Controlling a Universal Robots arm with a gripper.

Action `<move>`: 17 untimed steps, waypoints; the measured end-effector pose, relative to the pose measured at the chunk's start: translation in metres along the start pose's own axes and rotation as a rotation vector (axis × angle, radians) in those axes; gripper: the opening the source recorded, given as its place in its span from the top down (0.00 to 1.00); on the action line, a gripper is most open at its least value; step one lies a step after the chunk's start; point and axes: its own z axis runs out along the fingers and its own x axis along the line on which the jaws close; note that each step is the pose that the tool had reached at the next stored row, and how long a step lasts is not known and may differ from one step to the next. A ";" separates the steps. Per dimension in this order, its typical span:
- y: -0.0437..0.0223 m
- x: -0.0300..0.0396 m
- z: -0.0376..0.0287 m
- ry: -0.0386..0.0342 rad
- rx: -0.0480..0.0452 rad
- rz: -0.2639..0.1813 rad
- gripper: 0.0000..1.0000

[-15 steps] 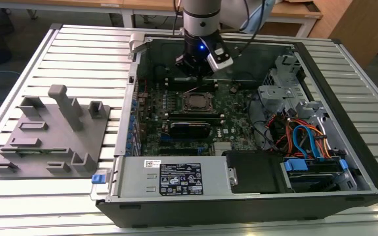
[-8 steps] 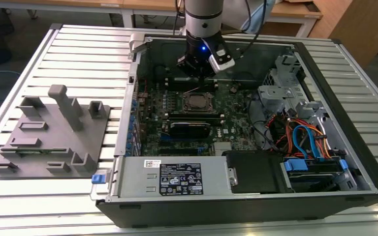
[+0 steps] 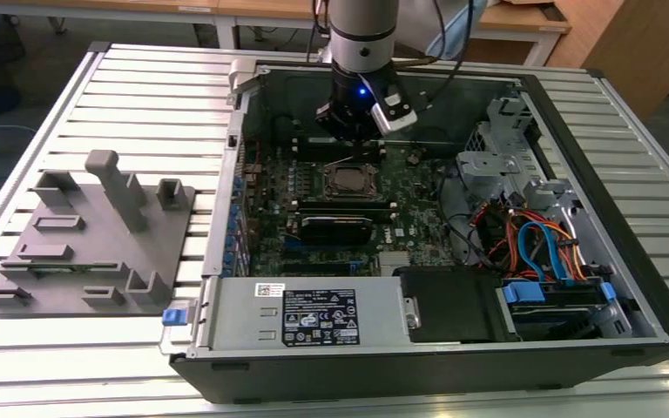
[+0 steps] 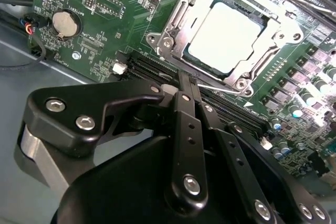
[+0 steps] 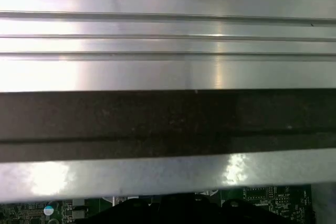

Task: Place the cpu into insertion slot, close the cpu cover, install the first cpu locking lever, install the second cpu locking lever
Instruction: 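Install the first cpu locking lever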

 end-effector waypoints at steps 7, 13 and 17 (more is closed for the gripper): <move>-0.0001 -0.0015 0.0022 0.0003 0.0039 0.005 0.89; 0.0005 -0.0023 0.0033 0.0032 0.0113 0.016 0.89; 0.0009 -0.0028 0.0038 0.0142 0.0129 0.024 0.89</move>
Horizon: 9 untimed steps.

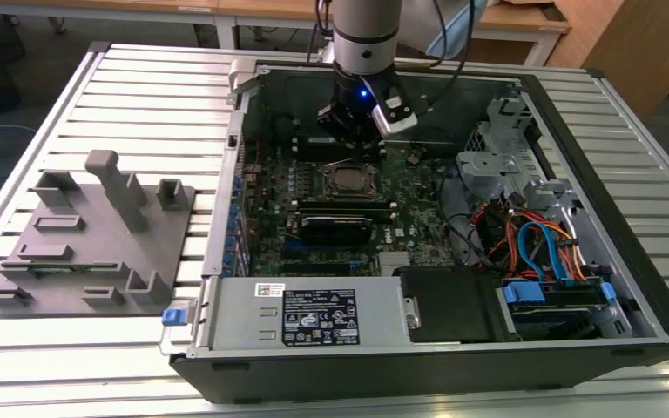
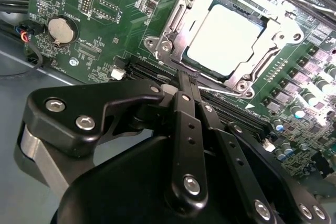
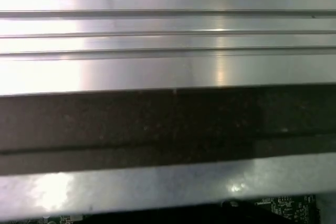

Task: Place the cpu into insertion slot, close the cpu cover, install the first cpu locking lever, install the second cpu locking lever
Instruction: 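Install the first cpu locking lever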

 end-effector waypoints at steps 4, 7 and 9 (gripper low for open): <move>0.0000 -0.0005 0.0007 0.0063 0.0005 0.001 0.89; 0.0001 -0.0015 0.0014 0.0083 0.0004 0.001 0.89; 0.0001 -0.0024 0.0020 0.0103 0.0006 0.001 0.89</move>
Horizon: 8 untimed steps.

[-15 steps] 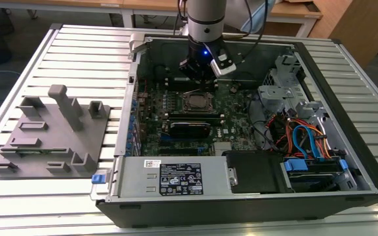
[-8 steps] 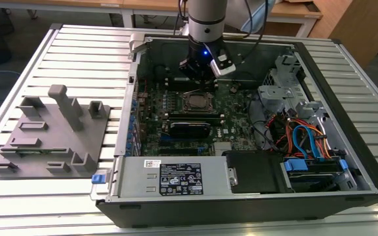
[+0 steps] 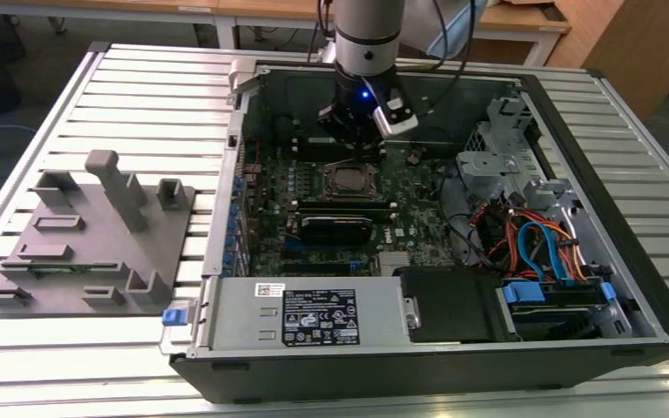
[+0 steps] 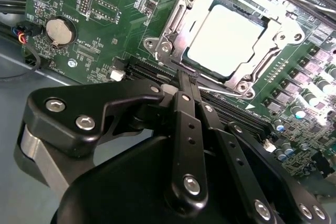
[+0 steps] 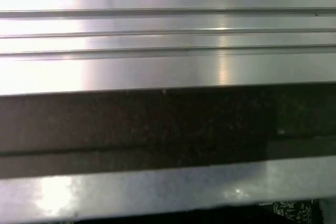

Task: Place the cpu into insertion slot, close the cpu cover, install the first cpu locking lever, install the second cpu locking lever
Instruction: 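Install the first cpu locking lever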

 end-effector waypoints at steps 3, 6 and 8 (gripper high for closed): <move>0.0000 -0.0012 0.0009 0.0028 0.0002 0.000 0.89; 0.0001 -0.0024 0.0022 0.0058 0.0004 0.000 0.89; 0.0001 -0.0032 0.0032 0.0082 0.0006 0.000 0.89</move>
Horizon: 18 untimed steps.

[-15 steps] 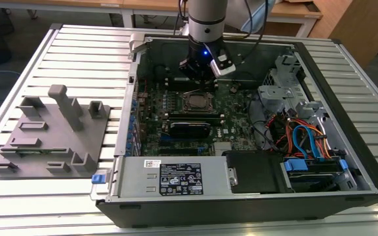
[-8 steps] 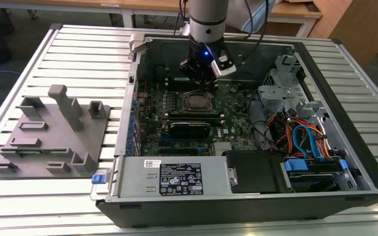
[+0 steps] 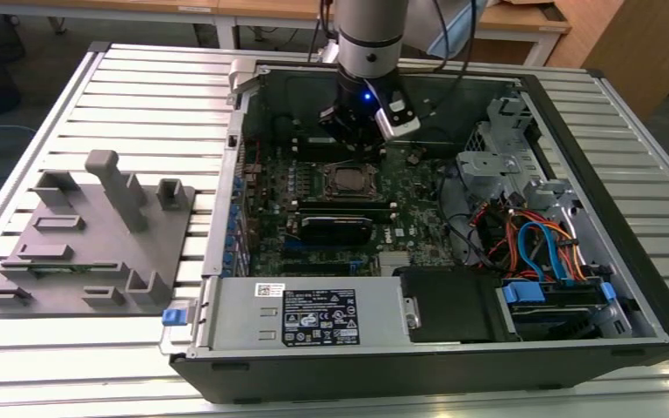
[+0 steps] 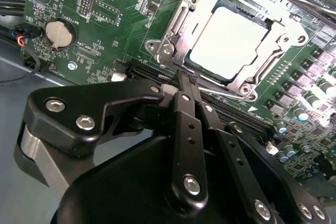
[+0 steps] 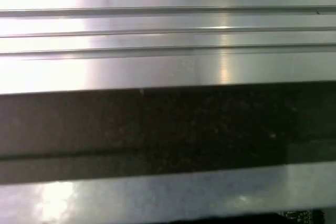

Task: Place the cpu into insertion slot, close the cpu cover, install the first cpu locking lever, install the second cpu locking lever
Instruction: 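Install the first cpu locking lever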

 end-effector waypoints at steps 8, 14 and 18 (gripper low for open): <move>0.0000 -0.0030 0.0043 0.0133 0.0008 0.001 0.89; 0.0002 -0.0047 0.0058 0.0176 0.0012 0.001 0.89; 0.0008 -0.0051 0.0059 0.0175 0.0010 0.001 0.89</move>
